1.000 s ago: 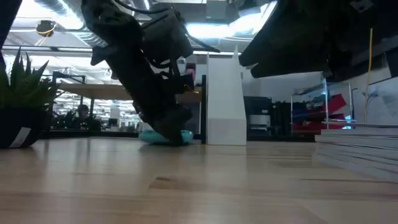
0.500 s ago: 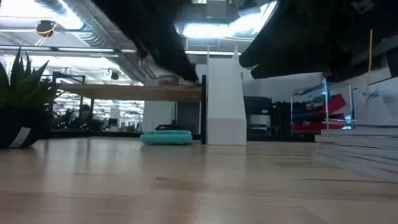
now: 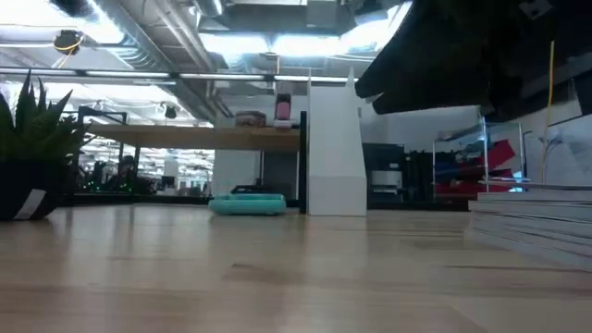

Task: Stock shelves
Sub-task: Put the yellow pen organizer on the shelf

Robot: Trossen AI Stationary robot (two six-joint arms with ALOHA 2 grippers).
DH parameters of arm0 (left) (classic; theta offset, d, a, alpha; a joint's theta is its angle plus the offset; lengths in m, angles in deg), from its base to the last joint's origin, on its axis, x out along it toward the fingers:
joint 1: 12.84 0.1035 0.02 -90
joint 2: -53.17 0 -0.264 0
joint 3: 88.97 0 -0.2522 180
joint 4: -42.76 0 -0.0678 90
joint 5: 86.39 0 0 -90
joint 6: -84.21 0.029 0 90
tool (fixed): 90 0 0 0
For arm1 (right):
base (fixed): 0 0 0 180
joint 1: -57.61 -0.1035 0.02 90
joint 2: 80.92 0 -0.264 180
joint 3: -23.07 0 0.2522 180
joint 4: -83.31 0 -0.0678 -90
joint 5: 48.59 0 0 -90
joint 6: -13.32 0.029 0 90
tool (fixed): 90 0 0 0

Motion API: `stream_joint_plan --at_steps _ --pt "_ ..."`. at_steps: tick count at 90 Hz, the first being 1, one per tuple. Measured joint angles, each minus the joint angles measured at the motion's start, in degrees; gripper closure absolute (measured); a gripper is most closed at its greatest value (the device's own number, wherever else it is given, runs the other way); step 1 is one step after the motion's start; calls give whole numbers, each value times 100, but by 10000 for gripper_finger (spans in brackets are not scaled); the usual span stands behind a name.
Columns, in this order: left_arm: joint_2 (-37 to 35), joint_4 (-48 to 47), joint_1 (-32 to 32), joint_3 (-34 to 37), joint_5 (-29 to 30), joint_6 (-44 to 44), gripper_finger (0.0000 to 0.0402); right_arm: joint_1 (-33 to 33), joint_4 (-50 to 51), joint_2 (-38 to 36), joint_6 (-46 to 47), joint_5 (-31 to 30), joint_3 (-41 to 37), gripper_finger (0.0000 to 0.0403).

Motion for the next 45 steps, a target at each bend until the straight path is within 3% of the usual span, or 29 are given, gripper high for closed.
stream_joint_plan --at_steps 15,24,45 --pt "7 -1306 -30 -44 -1506 -1307 398 0 -22 0 0 -49 0 265" --pt "-23 -1438 -117 -46 -2199 -1754 391 -2 -20 0 0 -47 0 265" --pt "-510 -1392 -405 234 -2163 -2849 293 -11 -17 0 -20 -47 0 265"
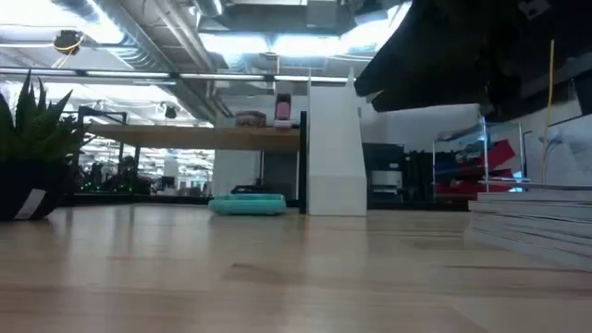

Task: Stock shelves
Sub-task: Put the yellow pen organizer on the shelf

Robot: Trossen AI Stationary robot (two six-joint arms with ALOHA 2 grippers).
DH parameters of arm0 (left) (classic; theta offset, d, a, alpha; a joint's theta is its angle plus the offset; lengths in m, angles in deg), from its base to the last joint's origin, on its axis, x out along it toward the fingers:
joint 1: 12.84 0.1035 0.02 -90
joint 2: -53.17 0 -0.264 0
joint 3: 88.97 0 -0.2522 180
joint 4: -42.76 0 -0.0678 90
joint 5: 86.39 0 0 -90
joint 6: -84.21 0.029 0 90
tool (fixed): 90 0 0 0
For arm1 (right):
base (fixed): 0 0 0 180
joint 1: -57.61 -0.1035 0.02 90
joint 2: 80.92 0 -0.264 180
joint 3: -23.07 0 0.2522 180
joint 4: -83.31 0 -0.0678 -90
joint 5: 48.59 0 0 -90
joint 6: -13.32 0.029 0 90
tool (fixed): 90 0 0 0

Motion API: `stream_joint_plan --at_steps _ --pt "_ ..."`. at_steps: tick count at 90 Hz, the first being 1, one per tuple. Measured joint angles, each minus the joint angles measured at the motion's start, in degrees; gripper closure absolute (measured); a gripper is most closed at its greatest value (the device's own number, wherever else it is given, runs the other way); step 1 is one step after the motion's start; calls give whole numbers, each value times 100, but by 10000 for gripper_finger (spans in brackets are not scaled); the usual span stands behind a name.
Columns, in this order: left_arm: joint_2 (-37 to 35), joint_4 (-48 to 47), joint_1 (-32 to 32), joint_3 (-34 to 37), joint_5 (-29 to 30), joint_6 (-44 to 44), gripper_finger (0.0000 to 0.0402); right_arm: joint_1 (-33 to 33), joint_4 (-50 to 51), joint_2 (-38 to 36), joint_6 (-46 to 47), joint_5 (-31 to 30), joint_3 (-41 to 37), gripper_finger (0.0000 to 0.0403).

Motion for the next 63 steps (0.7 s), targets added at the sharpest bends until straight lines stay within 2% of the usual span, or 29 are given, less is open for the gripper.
stream_joint_plan --at_steps 12,23,42,63 --pt "-365 22 -102 498 82 -870 237 0 -1 0 -20 -2 0 265" --pt "-622 311 -139 994 31 -1533 213 0 -5 0 -97 -1 0 265" --pt "-897 1025 -125 1782 -220 -2214 219 0 -18 0 -107 -56 0 265" --pt "-1038 1486 -122 2419 -267 -2288 239 0 -22 0 -109 -62 0 265"
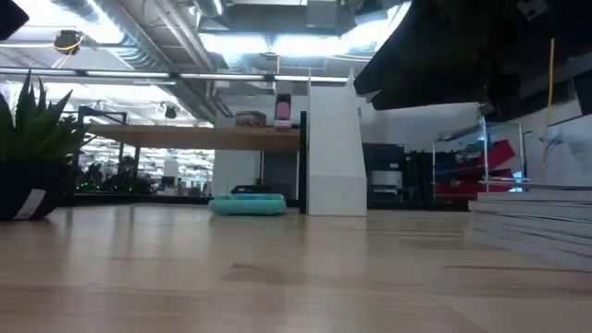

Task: Stock shelves
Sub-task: Put the yellow pen organizer on the shelf

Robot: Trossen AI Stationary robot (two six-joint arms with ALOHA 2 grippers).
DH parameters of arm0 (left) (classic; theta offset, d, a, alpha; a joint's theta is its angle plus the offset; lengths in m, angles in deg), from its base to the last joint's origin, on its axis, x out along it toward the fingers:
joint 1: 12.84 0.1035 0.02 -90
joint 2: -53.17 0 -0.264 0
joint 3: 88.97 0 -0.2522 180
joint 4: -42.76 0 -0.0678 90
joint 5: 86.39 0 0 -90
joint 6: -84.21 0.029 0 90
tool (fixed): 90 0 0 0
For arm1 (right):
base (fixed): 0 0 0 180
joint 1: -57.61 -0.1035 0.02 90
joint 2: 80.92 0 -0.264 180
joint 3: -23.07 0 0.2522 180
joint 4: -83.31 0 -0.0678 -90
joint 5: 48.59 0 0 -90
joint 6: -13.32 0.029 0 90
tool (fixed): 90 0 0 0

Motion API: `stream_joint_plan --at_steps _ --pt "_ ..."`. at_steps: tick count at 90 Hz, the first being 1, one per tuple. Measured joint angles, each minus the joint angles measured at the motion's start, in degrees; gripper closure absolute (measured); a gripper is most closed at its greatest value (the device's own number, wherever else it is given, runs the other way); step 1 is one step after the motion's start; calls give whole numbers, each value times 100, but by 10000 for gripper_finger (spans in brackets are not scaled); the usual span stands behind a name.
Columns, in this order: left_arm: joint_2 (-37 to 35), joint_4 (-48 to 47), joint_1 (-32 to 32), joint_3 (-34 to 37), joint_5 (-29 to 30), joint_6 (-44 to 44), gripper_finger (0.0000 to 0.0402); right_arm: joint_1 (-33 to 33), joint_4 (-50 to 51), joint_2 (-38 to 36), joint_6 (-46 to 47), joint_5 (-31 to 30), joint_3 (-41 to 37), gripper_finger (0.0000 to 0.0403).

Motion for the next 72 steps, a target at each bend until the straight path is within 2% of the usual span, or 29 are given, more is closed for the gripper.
stream_joint_plan --at_steps 19,37,48,64,72 --pt "14 695 -6 361 -18 7 252 0 -17 0 0 -31 0 265" --pt "22 839 -6 566 4 62 273 0 -41 0 0 -33 0 265" --pt "17 823 -2 568 -22 198 309 0 -46 0 0 -36 0 265" --pt "-84 709 9 424 -276 509 386 0 -80 0 0 -46 0 265" --pt "-186 377 81 275 -305 664 397 0 -103 0 -2 -108 0 265"
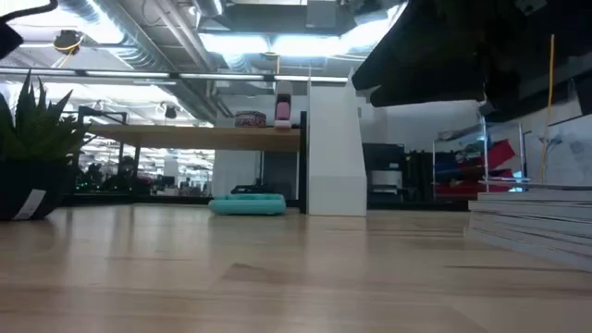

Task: Stock shelves
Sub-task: Put the yellow pen organizer on the shelf

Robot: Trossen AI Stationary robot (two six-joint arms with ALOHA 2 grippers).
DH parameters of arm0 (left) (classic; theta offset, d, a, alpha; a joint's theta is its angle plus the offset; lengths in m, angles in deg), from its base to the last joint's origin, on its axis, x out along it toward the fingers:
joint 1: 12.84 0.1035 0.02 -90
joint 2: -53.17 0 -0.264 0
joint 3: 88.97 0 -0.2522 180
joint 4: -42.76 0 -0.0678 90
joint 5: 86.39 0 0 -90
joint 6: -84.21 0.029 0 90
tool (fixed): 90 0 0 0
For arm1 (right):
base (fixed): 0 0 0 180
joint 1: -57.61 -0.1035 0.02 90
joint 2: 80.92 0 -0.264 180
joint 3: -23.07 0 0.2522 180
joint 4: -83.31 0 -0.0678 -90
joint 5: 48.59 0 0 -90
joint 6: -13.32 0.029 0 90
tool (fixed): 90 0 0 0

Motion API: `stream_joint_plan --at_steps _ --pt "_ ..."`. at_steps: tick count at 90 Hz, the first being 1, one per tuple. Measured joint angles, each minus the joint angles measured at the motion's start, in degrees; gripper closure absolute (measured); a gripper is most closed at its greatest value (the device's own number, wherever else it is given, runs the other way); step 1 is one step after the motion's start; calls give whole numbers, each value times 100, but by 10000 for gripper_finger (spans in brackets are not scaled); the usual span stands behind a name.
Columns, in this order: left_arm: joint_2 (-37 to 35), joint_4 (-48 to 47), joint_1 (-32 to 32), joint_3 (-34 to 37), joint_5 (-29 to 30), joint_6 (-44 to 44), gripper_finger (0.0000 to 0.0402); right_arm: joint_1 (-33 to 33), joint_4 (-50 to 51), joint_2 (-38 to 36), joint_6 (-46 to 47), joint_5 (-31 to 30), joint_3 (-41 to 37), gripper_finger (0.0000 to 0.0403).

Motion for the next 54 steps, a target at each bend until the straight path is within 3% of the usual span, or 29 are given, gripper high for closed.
stream_joint_plan --at_steps 34,54 --pt "-183 -2033 671 -1592 138 845 402 0 -29 0 -2 -55 0 265" --pt "-179 -2201 1593 -2985 1039 2006 401 4 -29 0 -2 -160 0 265"
